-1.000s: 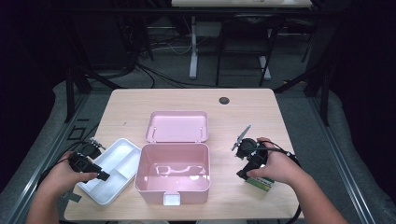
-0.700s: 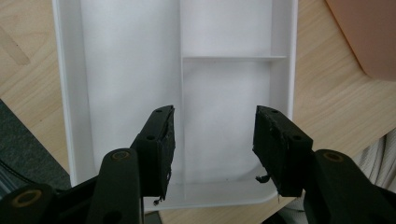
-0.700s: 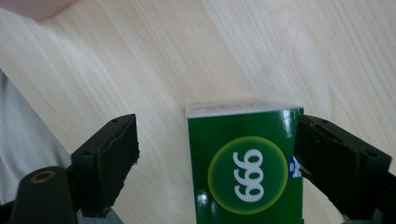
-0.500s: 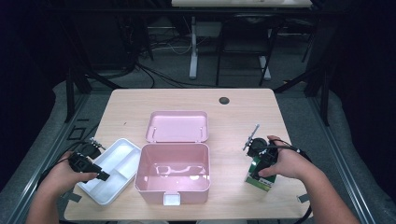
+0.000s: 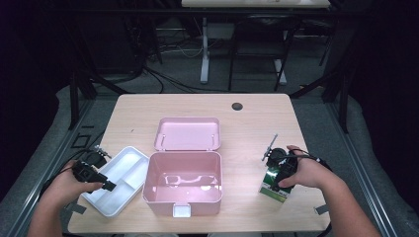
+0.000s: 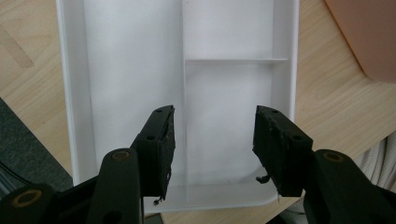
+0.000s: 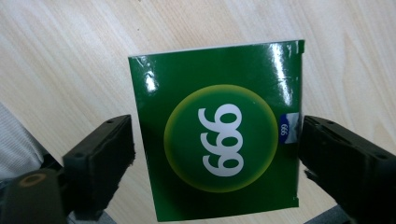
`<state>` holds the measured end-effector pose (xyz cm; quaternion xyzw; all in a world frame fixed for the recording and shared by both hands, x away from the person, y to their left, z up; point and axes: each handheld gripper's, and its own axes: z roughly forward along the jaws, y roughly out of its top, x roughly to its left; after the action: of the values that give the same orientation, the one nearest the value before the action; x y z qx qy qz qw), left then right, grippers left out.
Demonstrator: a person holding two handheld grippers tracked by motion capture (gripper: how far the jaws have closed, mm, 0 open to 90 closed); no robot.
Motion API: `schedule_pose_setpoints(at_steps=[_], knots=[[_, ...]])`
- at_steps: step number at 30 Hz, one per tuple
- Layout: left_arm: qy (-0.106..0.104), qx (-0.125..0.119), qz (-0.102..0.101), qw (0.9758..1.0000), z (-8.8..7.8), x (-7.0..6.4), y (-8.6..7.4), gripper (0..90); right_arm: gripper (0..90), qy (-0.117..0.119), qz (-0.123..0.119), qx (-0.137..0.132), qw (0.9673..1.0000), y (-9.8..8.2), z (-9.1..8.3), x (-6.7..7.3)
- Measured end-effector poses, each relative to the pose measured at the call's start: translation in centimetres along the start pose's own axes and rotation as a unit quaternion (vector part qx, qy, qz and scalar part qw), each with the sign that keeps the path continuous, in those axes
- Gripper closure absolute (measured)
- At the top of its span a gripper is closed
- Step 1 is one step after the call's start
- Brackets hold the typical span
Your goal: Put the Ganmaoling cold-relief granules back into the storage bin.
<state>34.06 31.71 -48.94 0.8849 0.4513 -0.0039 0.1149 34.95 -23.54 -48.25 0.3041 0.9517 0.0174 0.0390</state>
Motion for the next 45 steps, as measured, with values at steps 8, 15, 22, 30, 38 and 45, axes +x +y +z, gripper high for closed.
schedule_pose_setpoints(at_steps=[8,15,22,30,38,45], knots=[[0.001,-0.001,0.004,1.0,-0.01,-0.12,0.06,48.7,12.5,0.006,0.001,-0.006,1.0,-0.37,-0.01,0.15],[-0.001,0.002,0.008,1.0,0.12,-0.23,0.1,48.7,14.4,0.006,-0.002,0.0,1.0,-0.28,-0.05,0.18],[-0.001,0.001,0.008,1.0,0.1,-0.21,0.08,48.8,6.8,0.002,-0.003,0.002,1.0,-0.24,-0.04,0.09],[-0.001,0.001,0.009,1.0,0.06,-0.24,0.12,48.8,12.7,0.022,0.006,0.004,0.9997,-0.61,0.59,-0.19],[0.001,-0.002,0.012,0.9999,0.0,-0.27,0.14,48.9,14.0,0.018,0.001,0.008,0.9998,-0.58,0.56,-0.09],[-0.001,-0.005,0.01,0.9999,-0.08,-0.13,0.04,49.0,14.7,0.014,-0.004,0.015,0.9998,-0.4,0.64,-0.03]])
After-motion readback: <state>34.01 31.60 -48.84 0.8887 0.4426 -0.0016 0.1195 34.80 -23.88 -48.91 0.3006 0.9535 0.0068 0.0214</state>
